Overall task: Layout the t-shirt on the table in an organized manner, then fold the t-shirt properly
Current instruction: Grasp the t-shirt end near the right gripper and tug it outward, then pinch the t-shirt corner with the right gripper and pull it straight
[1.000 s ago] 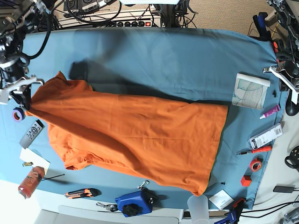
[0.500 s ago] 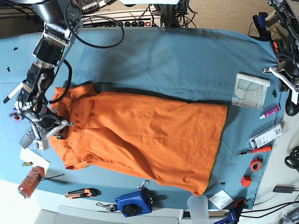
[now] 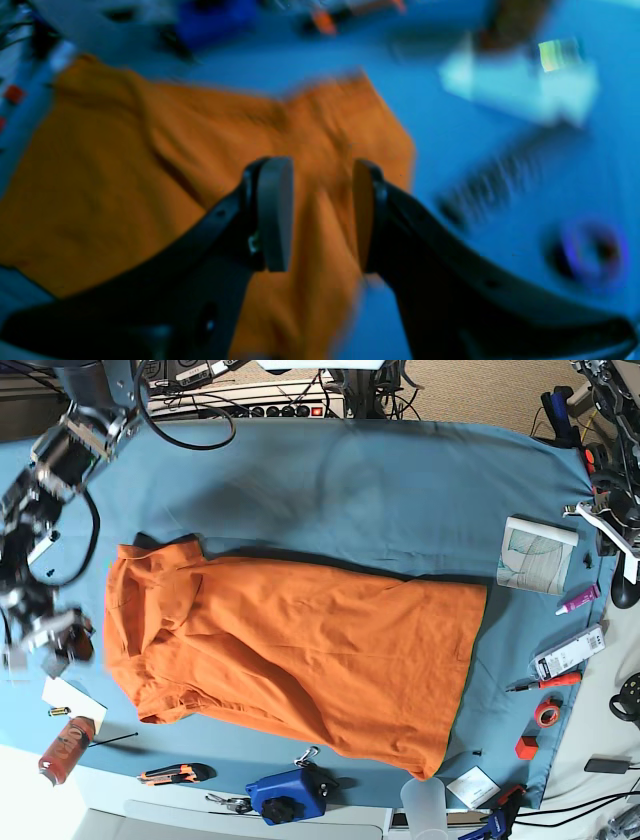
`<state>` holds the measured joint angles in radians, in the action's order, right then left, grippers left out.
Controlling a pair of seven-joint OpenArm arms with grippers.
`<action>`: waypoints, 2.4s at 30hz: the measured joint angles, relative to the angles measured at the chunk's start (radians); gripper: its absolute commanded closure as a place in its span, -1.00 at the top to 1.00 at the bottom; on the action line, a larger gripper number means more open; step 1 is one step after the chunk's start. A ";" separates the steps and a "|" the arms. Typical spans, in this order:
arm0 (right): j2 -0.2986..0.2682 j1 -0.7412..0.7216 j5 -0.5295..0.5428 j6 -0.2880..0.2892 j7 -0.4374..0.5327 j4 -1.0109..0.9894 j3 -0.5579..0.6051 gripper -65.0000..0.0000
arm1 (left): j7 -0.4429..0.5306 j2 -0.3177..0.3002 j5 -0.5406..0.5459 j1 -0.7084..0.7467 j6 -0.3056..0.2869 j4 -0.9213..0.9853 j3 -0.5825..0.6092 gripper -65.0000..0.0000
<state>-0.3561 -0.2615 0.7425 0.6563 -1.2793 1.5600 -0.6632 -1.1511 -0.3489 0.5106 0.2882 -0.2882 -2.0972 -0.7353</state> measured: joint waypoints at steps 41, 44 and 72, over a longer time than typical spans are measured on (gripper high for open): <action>0.086 0.224 0.185 0.040 0.033 -0.268 0.014 -1.00 | 0.030 0.188 0.162 0.000 -0.070 0.000 0.000 -0.58; 0.085 0.222 0.257 0.040 0.026 -0.238 -0.055 -1.00 | 0.032 0.188 0.230 -0.001 -0.150 0.000 0.000 -0.58; 0.013 -0.027 0.223 0.040 0.007 -0.185 0.062 -1.00 | 0.275 0.240 -0.246 -0.154 0.035 0.304 0.729 -0.24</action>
<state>-0.3431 -0.2882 0.9653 0.6968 -1.2724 1.3746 -0.6014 -0.8764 -0.1085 0.2646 0.1341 -0.2535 -1.7927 -0.0059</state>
